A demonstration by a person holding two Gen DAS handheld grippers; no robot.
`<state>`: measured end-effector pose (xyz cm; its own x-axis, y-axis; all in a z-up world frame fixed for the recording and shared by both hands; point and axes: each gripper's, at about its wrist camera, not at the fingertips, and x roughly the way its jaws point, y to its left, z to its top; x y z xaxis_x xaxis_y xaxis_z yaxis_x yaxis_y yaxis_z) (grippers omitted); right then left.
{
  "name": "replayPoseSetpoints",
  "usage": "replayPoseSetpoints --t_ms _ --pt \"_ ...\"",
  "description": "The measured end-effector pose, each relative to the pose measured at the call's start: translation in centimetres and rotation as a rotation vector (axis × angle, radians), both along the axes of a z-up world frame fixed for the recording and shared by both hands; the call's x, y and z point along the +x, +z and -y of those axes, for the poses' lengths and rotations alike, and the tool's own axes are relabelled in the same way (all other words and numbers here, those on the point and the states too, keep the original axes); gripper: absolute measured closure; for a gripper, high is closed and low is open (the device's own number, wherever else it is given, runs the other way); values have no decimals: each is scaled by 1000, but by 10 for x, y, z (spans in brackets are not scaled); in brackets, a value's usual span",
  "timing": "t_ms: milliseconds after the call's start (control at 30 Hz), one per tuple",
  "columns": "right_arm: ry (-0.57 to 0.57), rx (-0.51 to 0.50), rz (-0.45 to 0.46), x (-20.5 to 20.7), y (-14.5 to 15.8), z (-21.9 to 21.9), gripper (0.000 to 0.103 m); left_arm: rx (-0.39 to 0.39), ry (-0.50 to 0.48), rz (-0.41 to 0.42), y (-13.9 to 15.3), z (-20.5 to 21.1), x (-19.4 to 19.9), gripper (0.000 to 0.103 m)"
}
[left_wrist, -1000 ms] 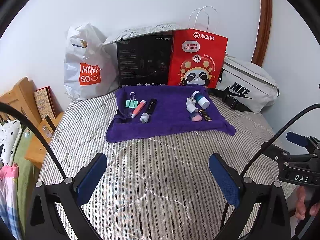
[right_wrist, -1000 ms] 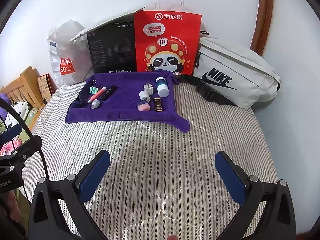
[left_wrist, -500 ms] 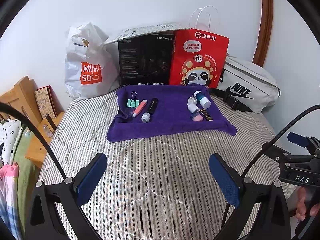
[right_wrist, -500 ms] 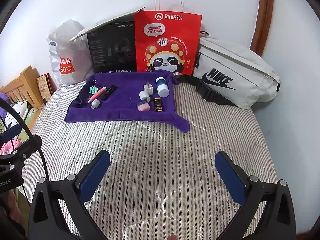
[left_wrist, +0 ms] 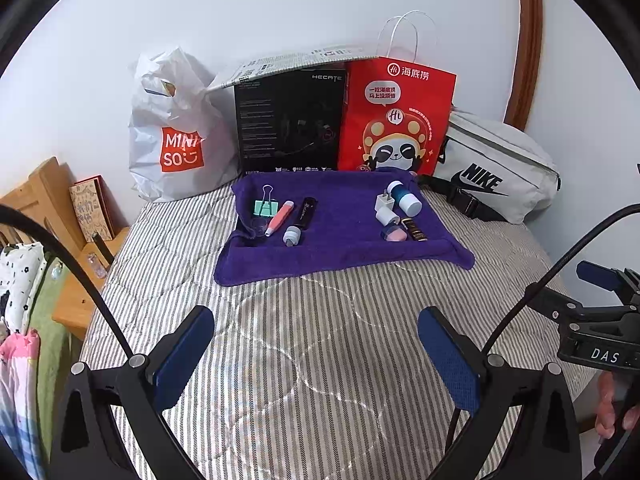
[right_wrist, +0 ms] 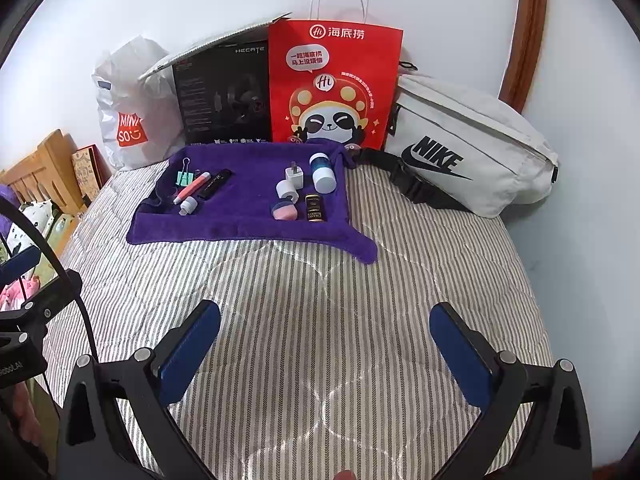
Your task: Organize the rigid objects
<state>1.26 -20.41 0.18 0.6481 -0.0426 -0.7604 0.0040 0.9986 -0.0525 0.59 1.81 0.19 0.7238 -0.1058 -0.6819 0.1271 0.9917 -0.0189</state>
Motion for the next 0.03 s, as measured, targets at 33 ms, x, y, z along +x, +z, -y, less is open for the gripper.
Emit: replayPoseSetpoints --t_ms 33 --pt "1 -1 -1 0 0 0 0 -2 -4 -2 0 0 0 0"
